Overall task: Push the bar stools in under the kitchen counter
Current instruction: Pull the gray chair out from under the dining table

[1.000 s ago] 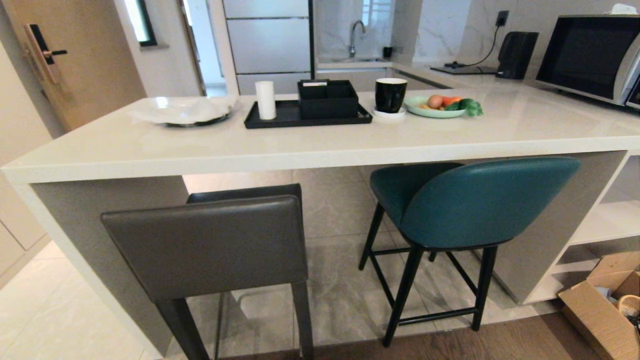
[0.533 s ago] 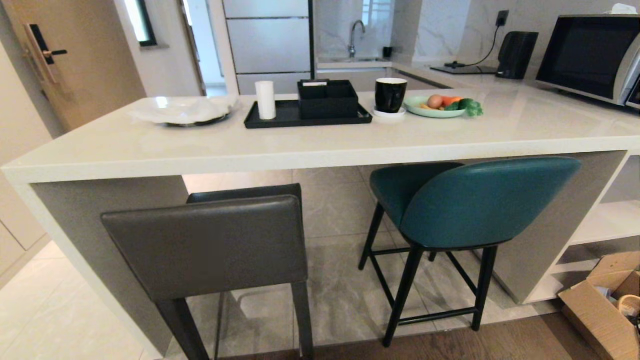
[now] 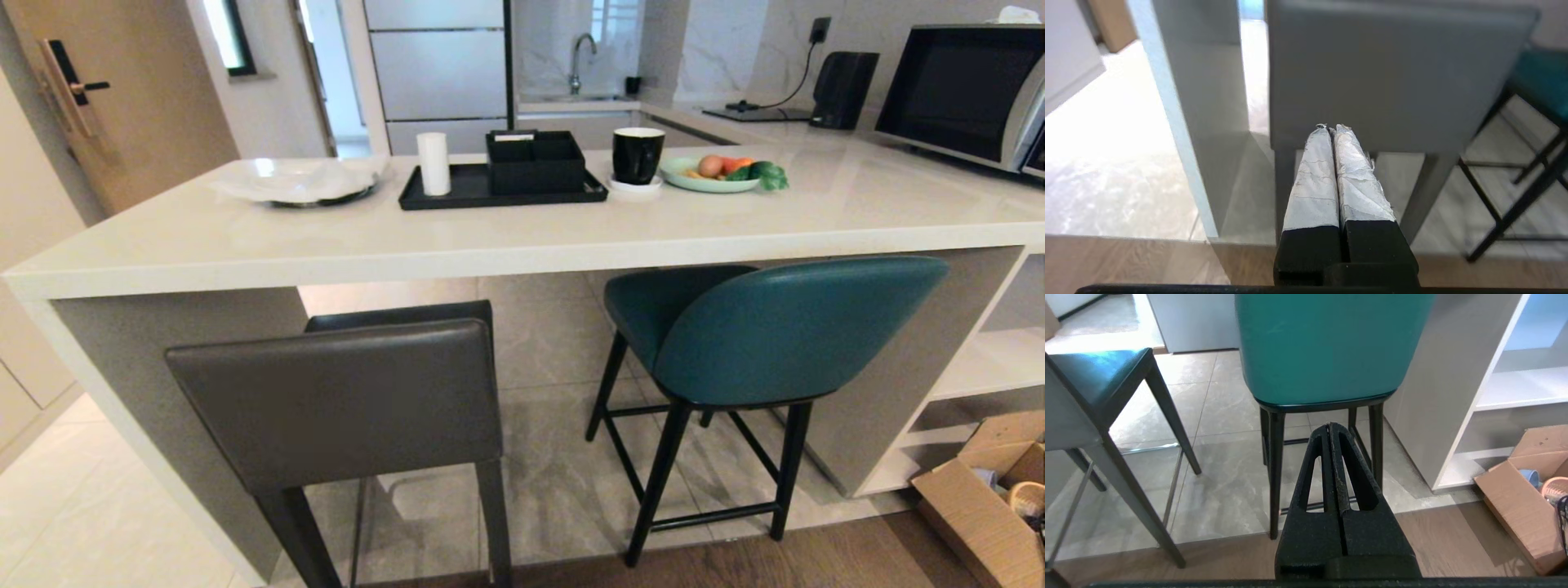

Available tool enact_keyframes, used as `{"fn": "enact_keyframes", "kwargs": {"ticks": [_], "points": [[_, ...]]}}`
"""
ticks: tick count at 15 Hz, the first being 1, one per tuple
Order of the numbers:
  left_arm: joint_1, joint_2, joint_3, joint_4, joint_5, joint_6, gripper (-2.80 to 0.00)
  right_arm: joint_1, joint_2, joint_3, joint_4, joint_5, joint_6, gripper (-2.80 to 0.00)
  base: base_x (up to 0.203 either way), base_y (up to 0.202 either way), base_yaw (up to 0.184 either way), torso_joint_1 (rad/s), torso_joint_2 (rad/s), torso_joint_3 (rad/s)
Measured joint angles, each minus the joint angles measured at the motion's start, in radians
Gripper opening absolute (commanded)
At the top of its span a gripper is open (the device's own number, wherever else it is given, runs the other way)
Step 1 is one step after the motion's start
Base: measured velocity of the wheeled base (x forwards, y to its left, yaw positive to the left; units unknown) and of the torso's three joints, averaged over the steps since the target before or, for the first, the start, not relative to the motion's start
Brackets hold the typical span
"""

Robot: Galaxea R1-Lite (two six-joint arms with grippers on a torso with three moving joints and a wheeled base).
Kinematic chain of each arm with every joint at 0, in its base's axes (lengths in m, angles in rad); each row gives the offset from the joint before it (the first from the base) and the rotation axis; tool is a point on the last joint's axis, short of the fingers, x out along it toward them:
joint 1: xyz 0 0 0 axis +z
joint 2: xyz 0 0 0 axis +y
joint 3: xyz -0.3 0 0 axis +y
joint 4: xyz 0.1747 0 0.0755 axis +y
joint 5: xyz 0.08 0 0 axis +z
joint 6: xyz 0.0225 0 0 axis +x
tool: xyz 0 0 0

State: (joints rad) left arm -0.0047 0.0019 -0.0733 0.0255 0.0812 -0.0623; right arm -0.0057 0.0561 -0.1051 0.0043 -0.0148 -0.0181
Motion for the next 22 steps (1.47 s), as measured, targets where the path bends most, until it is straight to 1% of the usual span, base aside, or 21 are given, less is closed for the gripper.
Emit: {"fn": "enact_keyframes", "kwargs": {"ticks": [2,5,7,9,10,11,18,20,22], "points": [[0.0,0.0,-0.039,0.023,0.003,0.001,-2.8,0.0,0.057,-0.034,-0.002,0.005,0.004,-2.8,0.0,0.0,0.0,0.0,0.0,0.0],[0.0,0.019,-0.087,0.115,0.003,0.0,-2.8,0.0,0.182,-0.105,-0.007,0.009,0.043,-2.8,0.0,0.0,0.0,0.0,0.0,0.0],[0.0,0.023,-0.092,0.121,-0.003,0.0,-2.8,0.0,0.229,-0.116,-0.009,0.026,0.055,-2.8,0.0,0.0,0.0,0.0,0.0,0.0],[0.0,0.023,-0.094,0.121,-0.007,0.001,-2.8,0.001,0.225,-0.104,-0.008,0.059,0.054,-2.8,0.0,0.0,0.0,0.0,0.0,0.0],[0.0,0.023,-0.094,0.121,-0.016,0.001,-2.8,0.001,0.217,-0.095,-0.008,0.062,0.054,-2.8,0.0,0.0,0.0,0.0,0.0,0.0],[0.0,0.023,-0.094,0.122,-0.031,0.001,-2.8,0.001,0.208,-0.085,-0.006,0.06,0.054,-2.8,0.0,0.0,0.0,0.0,0.0,0.0],[0.0,0.015,-0.08,0.123,-0.045,0.002,-2.8,0.002,0.131,-0.034,-0.004,0.061,0.053,-2.8,0.0,0.0,0.0,0.0,0.0,0.0],[0.001,0.013,-0.077,0.124,-0.065,0.001,-2.8,0.002,0.107,-0.018,-0.003,0.059,0.053,-2.8,0.0,0.0,0.0,0.0,0.0,0.0],[0.001,0.01,-0.064,0.133,-0.07,0.002,-2.8,0.001,0.094,-0.012,-0.004,0.059,0.053,-2.8,0.0,0.0,0.0,0.0,0.0,0.0]]}}
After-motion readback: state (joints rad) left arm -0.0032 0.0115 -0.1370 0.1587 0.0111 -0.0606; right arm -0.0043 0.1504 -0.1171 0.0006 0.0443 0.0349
